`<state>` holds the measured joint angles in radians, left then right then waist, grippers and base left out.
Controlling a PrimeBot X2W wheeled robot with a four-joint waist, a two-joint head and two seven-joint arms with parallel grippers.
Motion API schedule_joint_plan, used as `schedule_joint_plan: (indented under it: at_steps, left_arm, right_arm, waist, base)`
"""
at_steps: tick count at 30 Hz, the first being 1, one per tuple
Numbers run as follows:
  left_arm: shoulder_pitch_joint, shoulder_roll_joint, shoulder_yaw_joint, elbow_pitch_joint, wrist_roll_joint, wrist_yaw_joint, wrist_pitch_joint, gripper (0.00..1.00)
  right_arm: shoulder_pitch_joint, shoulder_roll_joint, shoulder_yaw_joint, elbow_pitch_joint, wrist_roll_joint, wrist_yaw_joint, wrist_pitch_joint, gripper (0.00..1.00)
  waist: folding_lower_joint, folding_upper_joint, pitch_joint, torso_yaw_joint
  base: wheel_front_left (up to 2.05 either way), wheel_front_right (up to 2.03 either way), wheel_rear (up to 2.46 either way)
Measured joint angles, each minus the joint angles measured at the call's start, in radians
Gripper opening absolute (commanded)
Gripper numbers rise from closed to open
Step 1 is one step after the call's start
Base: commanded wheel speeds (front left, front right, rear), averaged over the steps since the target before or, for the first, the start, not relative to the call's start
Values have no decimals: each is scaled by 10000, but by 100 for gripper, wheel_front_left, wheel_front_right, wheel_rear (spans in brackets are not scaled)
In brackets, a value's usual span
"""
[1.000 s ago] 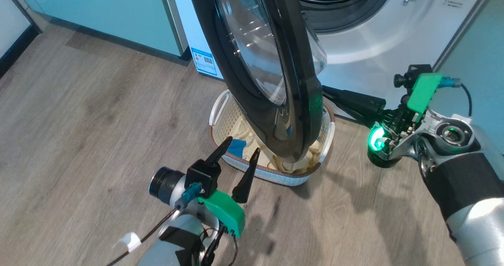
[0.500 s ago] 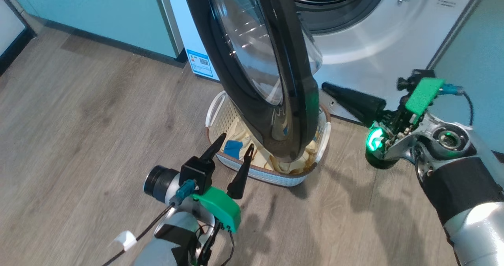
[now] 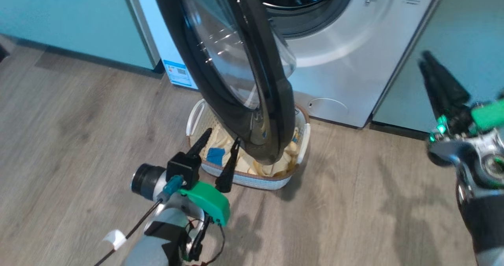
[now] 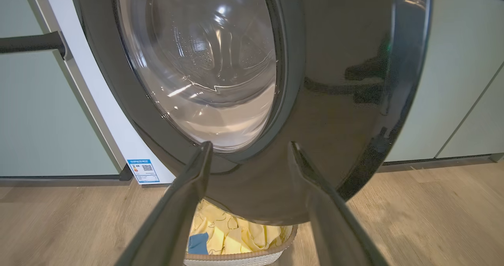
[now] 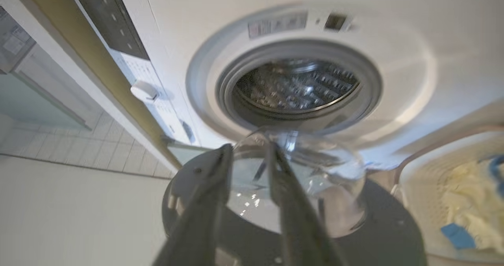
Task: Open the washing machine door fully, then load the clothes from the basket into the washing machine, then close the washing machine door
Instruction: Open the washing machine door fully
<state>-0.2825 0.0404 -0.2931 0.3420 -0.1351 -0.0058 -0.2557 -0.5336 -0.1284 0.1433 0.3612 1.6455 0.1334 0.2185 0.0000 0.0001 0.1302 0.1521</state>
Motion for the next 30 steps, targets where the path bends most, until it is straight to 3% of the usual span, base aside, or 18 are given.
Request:
schedule_joint_plan:
  at_steps: [6, 12, 17, 18, 24, 30]
  left_arm:
    - [280, 138, 347, 17, 29, -2, 0, 100]
    - [376, 290, 727, 10, 17, 33, 0, 100]
    - [649, 431, 1022, -2, 15, 86, 0, 100]
    - [649, 431, 1022, -2, 15, 86, 0, 100]
    - [954, 481, 1273, -2, 15, 102, 0, 100]
    - [978, 522, 1430, -4, -75, 190, 2, 100]
  right_arm:
    - [1618, -408, -282, -851, -1856, 0, -2105, 100]
    - [3068, -957, -368, -1080, -4600, 0, -4180, 100]
    - [4172, -1089, -1097, -1191, -8303, 0, -4667, 100]
    - [4172, -1089, -1097, -1191, -8303, 0, -4667, 100]
    - [5448, 113, -2240, -2625, -11844, 0, -4709, 100]
    - [6919, 667, -2491, -3783, -14387, 2, -4709, 100]
  waist:
    - [0, 0, -216, -455]
    - [-1, 0, -419, -921]
    - [-1, 0, -581, -1272]
    - [-1, 0, -581, -1272]
    - [-1, 0, -695, -1576]
    - [-1, 0, -771, -1690]
  base:
    - [0, 0, 0]
    - [0, 0, 0]
    - [0, 0, 0]
    - [0, 0, 0]
    - [0, 0, 0]
    - [0, 0, 0]
